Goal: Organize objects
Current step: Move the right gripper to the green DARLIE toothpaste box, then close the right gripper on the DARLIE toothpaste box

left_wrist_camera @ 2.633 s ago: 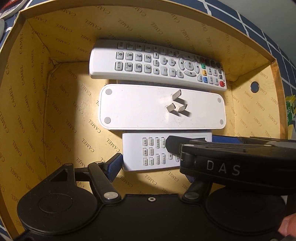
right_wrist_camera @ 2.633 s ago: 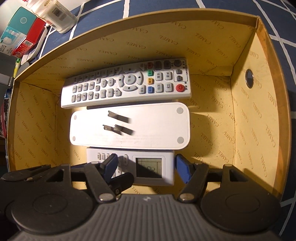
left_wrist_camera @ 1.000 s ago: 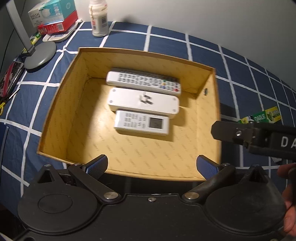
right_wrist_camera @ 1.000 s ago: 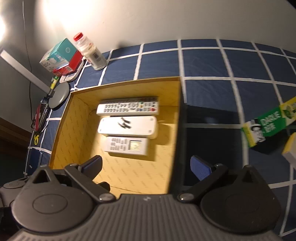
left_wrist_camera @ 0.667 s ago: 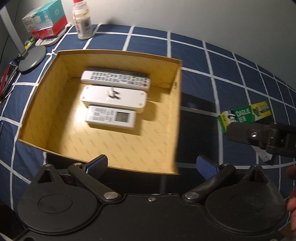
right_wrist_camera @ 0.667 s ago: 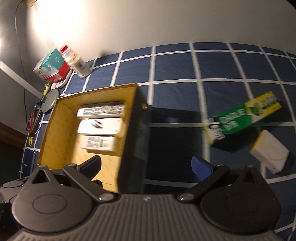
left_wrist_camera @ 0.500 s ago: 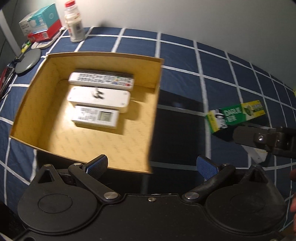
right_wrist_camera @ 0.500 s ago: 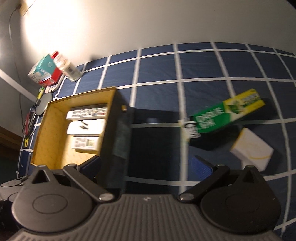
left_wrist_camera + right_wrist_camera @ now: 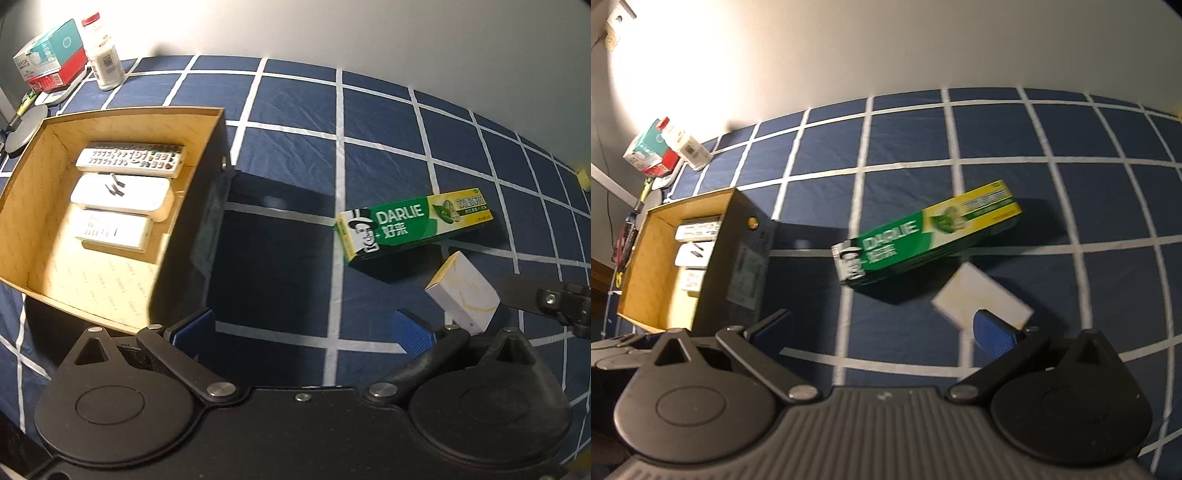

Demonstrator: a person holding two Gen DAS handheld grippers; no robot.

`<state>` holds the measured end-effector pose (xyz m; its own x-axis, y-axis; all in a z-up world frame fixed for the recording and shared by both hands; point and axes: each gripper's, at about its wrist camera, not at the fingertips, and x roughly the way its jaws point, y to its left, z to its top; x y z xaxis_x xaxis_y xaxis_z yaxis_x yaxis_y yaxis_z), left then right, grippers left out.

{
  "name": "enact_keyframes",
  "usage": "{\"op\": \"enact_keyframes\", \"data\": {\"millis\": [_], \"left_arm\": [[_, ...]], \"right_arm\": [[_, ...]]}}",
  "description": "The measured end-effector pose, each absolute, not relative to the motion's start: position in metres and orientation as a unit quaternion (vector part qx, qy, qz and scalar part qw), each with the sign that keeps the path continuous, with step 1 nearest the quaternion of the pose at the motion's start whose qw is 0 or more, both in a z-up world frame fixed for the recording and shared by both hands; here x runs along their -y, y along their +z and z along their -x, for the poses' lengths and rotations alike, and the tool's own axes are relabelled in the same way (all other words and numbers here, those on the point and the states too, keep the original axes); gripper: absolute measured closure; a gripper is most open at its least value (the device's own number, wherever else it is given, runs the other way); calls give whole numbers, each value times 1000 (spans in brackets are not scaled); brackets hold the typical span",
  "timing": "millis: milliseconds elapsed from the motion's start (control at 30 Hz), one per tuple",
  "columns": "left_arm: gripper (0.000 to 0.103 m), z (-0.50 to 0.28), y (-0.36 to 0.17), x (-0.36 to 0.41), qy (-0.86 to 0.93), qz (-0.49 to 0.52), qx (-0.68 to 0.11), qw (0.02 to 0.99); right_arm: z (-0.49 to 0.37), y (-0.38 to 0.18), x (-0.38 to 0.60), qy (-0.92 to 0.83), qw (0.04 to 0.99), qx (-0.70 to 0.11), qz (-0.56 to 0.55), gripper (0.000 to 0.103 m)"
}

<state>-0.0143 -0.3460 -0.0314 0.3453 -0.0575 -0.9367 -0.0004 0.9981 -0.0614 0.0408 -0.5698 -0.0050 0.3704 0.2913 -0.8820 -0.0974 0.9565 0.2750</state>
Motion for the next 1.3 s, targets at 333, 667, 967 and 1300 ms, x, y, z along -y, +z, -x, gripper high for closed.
{"op": "enact_keyframes", "data": {"millis": [333, 667, 967, 1300], "left_arm": [[0, -7, -39, 385, 0, 34, -577, 816], [0, -48, -66, 397, 34, 49, -598, 799], [0, -82, -102, 402, 51, 60, -623, 778], [0, -104, -132, 408, 52, 62, -644, 761]], "right_arm": [[-77, -11, 625, 128, 820, -553, -77, 0], [-142, -42, 646, 152, 797, -581, -60, 0], [-201, -88, 648, 176, 769, -614, -32, 0], [-235, -131, 634, 200, 737, -645, -26, 0]]}}
